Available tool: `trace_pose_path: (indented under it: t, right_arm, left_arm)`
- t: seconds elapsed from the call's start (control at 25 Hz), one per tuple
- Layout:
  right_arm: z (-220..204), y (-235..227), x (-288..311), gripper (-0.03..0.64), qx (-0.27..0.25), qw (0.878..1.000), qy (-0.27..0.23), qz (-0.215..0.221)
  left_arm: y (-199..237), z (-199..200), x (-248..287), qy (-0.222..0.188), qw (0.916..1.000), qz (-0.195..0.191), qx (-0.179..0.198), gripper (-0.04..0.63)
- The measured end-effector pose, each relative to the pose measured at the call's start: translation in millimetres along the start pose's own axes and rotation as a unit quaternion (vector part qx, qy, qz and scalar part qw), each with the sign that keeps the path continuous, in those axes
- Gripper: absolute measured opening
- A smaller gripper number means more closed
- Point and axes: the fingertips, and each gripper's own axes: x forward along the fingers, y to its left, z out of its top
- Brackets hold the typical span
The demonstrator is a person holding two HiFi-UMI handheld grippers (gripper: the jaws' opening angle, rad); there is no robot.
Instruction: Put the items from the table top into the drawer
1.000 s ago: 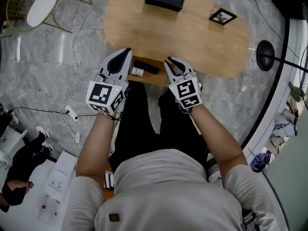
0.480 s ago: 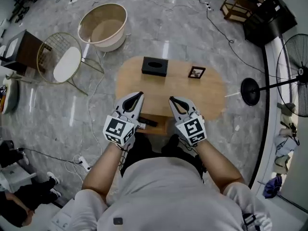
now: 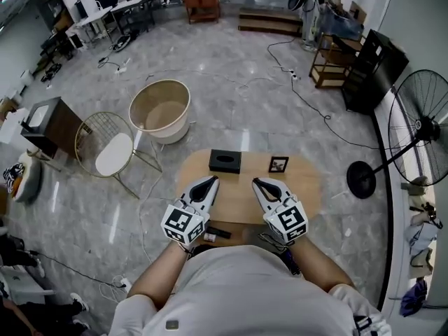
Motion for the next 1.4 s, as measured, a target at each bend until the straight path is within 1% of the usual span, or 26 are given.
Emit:
trace_pose_path:
  t: [0.2, 0.4, 0.52, 0.68, 0.96, 1.4]
  right_arm:
    - [10.4, -5.2, -33.3, 0.028, -0.005, 1.0, -0.012, 0.015]
    - [7.2, -5.1, -68.6, 0.028, -0.005, 0.999, -0.01, 0.043]
    - [2.3, -3.9, -88.3, 0.028, -0.008, 0.999, -0.007, 0.051]
    - [1.4, 5.5, -106.9, 0.028, -0.006, 0.999, -0.005, 0.049]
    - [14.7, 50.3, -125.4, 0.028, -0.009, 1.0, -0.013, 0.027]
    - [38.2, 167.4, -141.7, 0.028, 0.002, 0.999, -0.029, -0.014]
  left_arm:
    - [-23.1, 15.1, -9.8, -0.013, 0.9996, 0.026, 0.002, 0.009]
    - [-56.5, 19.2, -24.8, -0.015, 0.9983, 0.056, -0.007, 0.009]
    - [-76.6, 17.5, -33.8, -0.015, 0.9978, 0.064, -0.009, 0.009]
    - [-90.1, 22.6, -50.0, -0.015, 0.9978, 0.065, -0.006, 0.009]
    - [-99.9, 36.2, -91.5, -0.03, 0.9986, 0.043, 0.003, 0.009]
    - [-105.0, 40.7, -211.9, -0.043, 0.9989, 0.014, 0.012, 0.009]
